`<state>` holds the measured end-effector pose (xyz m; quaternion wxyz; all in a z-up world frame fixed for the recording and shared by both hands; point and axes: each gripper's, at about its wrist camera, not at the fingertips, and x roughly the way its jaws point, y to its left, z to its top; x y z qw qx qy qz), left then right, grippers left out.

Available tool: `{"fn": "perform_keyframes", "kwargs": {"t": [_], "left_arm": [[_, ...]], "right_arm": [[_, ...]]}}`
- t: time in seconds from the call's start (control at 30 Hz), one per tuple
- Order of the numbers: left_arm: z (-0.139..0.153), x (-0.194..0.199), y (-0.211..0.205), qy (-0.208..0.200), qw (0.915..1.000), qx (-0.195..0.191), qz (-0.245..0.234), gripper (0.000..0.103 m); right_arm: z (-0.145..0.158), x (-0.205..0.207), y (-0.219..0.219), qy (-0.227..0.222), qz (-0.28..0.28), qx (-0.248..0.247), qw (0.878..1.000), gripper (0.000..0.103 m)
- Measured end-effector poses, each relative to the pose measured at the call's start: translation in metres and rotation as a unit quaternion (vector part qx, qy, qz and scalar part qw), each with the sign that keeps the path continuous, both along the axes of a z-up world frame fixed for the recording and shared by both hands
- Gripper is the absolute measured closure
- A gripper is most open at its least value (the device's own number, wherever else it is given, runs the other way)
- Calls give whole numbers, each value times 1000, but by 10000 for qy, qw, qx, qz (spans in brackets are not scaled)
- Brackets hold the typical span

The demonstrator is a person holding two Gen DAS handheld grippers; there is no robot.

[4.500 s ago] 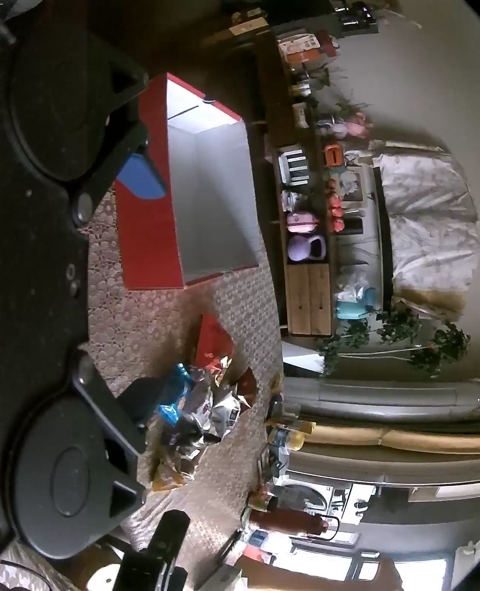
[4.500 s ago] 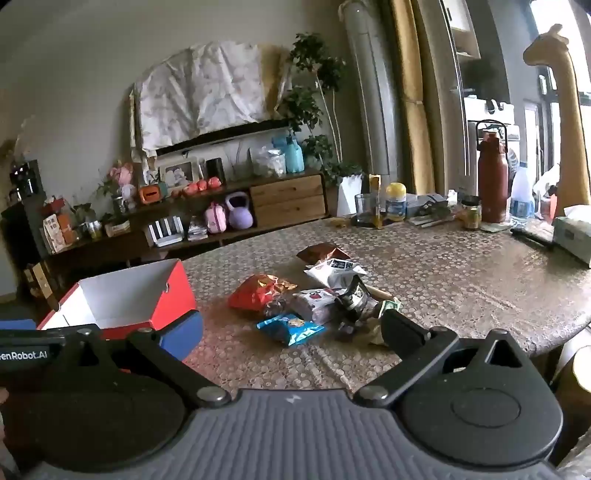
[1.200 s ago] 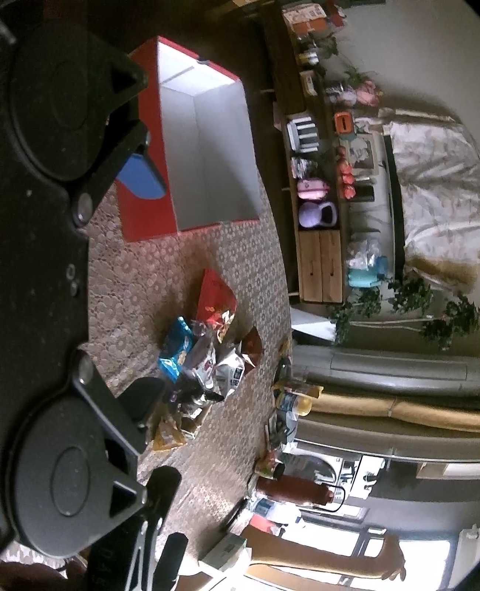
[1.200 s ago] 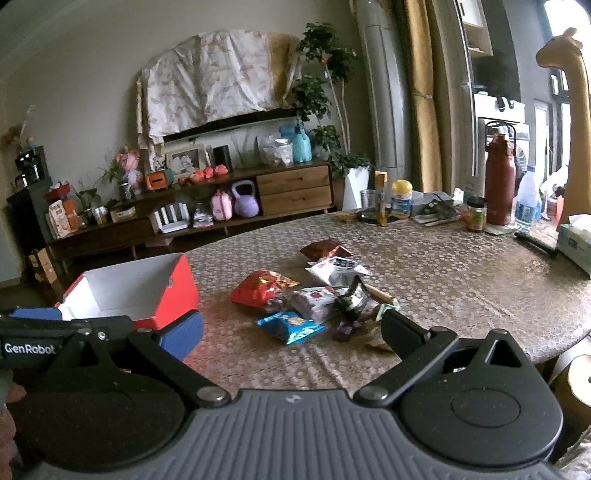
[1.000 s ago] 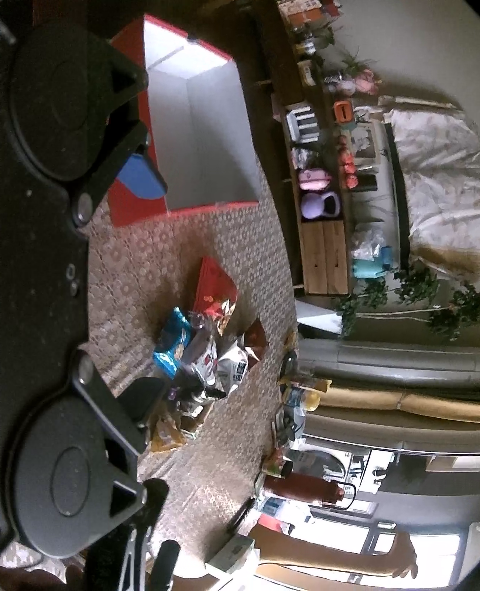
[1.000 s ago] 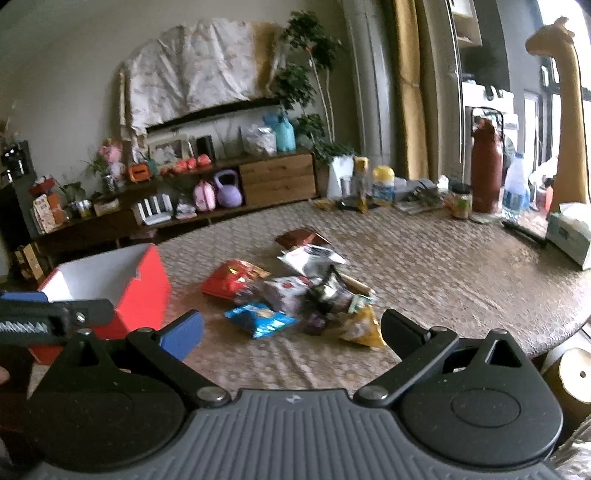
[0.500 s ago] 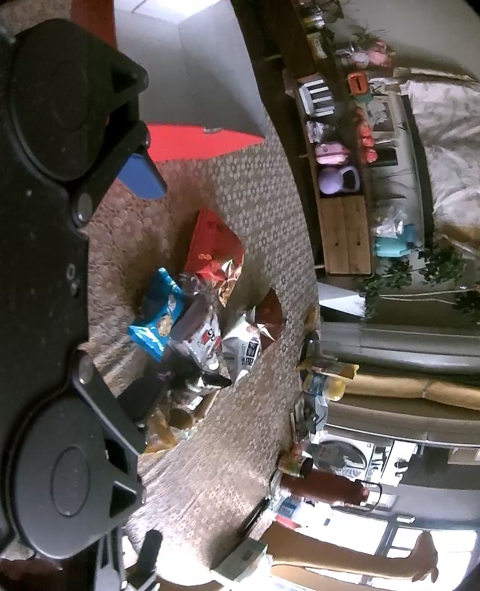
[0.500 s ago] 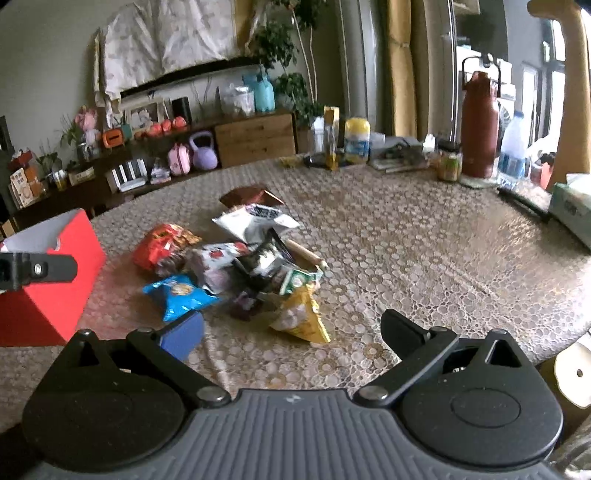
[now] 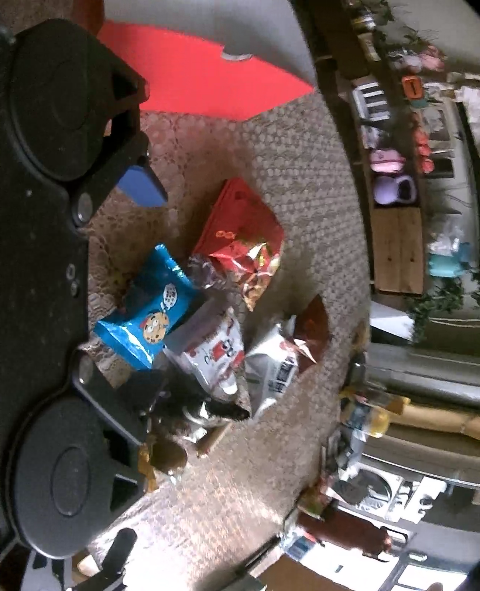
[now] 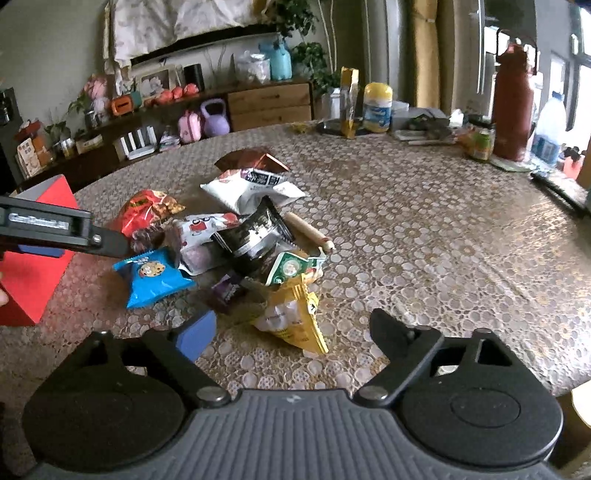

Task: Organize snacks
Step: 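Grasp the blue cookie packet with the left gripper while the right grasps the yellow chip bag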

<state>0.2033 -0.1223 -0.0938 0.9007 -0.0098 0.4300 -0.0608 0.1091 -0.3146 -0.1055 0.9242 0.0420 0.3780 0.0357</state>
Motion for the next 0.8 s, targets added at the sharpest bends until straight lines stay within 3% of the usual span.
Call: {"fn": "perform_keyframes", "kwargs": {"t": [0.23, 0.3, 0.43, 0.8], "left_arm": [[-21, 22, -10, 336, 9994, -81, 72, 19], [-25, 27, -13, 423, 9990, -101, 94, 21], [-33, 33, -18, 493, 9987, -68, 84, 24], [-38, 38, -16, 629, 9973, -348, 137, 36]], "right_arm": [[-12, 16, 0, 149, 21, 107, 9998, 25], [-15, 19, 1, 193, 24, 123, 9997, 31], [-19, 25, 3, 231, 11, 153, 9996, 33], [-23, 27, 4, 324, -99, 235, 9992, 58]]}}
